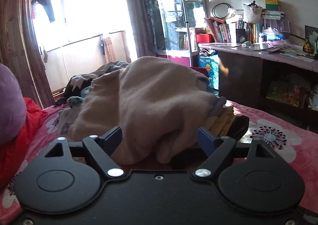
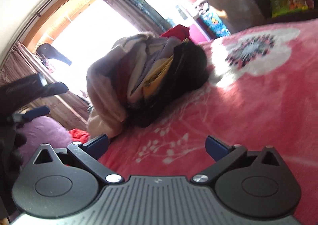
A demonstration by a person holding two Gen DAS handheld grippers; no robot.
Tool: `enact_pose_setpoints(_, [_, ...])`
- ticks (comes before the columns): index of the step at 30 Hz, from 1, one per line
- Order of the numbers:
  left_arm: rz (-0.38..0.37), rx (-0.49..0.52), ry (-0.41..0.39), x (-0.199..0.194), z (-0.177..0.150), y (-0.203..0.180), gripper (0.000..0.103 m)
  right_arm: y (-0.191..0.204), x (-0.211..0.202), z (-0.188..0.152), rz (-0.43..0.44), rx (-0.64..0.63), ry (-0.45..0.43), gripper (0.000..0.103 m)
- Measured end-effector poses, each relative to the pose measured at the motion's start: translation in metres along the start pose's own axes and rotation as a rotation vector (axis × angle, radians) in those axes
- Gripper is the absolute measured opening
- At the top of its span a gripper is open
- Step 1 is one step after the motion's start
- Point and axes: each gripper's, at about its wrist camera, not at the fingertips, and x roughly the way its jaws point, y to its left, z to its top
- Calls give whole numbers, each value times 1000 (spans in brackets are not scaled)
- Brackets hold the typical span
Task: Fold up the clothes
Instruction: 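Close the left gripper on the beige sweater's edge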
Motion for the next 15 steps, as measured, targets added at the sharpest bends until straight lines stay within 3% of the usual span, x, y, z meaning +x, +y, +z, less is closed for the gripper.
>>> enact_pose_setpoints(6, [45,94,45,64,5,-32,82,-13,8,4,-95,-2,-17,103])
enact_pose_setpoints(9, [95,77,57,70,6,-20,25,-14,11,3,-102,-7,-10,103])
enact_pose_setpoints(10, [96,52,44,64,6,-12,19,-13,11,2,-102,-12,-8,103])
enact_pose_setpoints(15, [121,-19,-19,15,4,35,14,-6,12,0,-74,-39,4,103])
